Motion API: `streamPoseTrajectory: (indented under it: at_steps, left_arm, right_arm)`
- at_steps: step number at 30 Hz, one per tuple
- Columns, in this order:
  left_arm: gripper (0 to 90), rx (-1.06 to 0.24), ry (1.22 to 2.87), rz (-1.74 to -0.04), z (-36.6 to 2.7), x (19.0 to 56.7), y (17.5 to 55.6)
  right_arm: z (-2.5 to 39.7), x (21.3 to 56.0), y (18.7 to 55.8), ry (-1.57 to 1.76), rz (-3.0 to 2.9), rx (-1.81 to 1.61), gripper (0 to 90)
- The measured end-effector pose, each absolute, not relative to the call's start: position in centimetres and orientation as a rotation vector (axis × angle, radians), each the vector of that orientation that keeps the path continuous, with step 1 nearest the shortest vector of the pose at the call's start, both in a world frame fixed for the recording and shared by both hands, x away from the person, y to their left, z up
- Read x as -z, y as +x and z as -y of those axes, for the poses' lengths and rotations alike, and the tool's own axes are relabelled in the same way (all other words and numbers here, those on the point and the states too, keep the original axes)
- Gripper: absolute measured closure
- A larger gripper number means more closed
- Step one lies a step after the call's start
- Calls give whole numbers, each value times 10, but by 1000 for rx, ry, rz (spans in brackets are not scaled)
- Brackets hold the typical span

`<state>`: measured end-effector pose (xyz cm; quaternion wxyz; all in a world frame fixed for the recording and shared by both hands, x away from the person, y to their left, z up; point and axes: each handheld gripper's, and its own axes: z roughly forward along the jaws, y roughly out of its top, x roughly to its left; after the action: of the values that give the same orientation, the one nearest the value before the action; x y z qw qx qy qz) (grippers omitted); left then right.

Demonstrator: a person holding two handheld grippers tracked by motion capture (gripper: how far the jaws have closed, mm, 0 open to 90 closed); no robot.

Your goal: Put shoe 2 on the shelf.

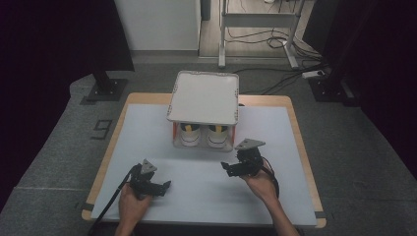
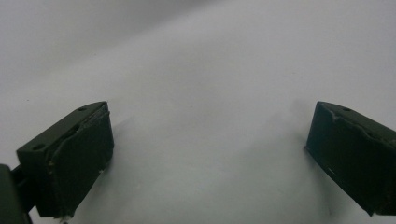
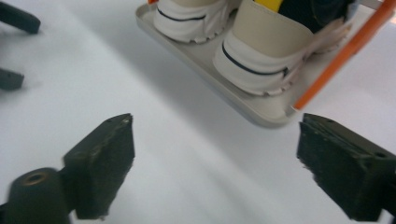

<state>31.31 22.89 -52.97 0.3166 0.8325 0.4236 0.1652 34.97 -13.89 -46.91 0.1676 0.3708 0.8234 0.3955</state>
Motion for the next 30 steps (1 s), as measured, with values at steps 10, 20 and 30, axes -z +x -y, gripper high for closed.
streamPoseTrajectory:
  at_steps: [10,20,30]
  left_arm:
    - [5,-435,2193,-1114,-229,530,313]
    - [5,-435,2192,-1115,-229,530,313]
    - [5,-434,2191,-1116,-229,530,313]
  right_arm:
    - [169,466,329,1048,-2326,-1078,0]
    - [203,479,310,1103,-2292,-1042,0]
    - [223,510,302,1196,-2273,-1027,0]
